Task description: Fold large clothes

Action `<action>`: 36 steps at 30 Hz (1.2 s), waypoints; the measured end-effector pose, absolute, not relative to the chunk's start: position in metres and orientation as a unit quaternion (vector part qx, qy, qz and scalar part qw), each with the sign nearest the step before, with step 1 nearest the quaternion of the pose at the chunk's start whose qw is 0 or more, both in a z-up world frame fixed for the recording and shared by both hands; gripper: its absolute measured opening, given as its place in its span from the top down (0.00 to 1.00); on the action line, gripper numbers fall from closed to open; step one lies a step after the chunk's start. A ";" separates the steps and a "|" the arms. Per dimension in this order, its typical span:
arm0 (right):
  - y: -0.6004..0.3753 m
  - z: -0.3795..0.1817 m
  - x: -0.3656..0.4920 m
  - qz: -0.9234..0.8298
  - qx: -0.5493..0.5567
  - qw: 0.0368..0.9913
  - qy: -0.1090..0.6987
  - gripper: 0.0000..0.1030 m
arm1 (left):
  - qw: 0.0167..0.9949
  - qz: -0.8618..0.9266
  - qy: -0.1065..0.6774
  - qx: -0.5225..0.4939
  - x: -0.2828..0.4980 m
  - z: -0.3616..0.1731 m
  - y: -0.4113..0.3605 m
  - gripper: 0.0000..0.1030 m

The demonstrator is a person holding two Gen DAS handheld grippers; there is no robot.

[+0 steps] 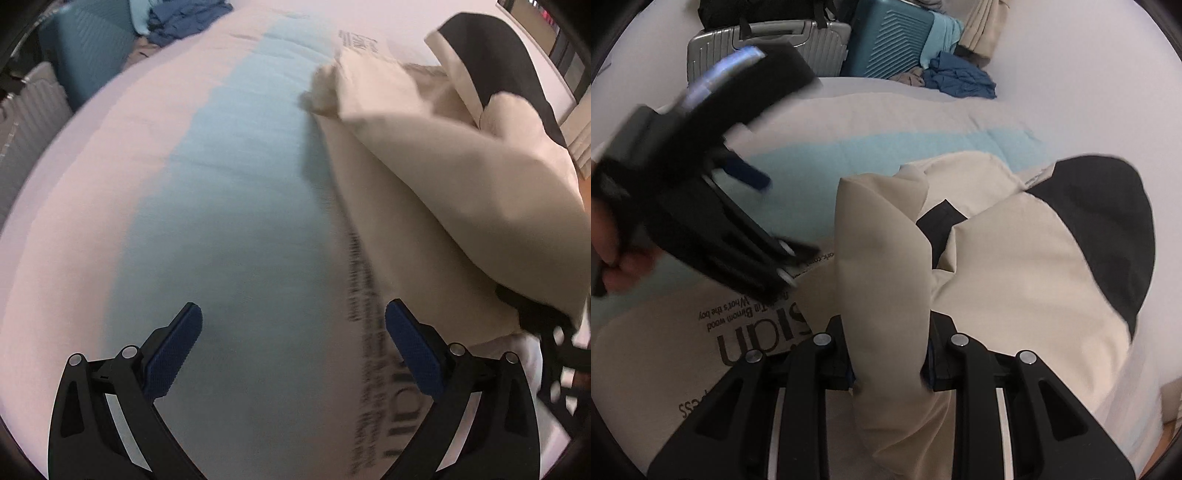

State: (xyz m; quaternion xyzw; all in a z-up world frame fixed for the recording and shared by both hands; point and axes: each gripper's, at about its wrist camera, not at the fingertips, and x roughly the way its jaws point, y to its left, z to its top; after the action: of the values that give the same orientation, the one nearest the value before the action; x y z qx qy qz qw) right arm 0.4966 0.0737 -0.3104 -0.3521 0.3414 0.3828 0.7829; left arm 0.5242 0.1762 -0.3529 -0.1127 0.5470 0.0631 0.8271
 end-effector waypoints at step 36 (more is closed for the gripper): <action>-0.100 -0.293 0.625 0.234 -0.066 0.831 0.501 0.39 | 0.827 0.028 0.551 -0.104 0.609 -0.358 0.132 0.06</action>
State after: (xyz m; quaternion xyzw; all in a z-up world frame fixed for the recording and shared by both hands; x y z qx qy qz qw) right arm 0.6254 -0.1003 -0.2927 -0.0655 0.5010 0.2343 0.8306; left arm 0.6090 0.1322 -0.3580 -0.1044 0.5512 0.0280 0.8273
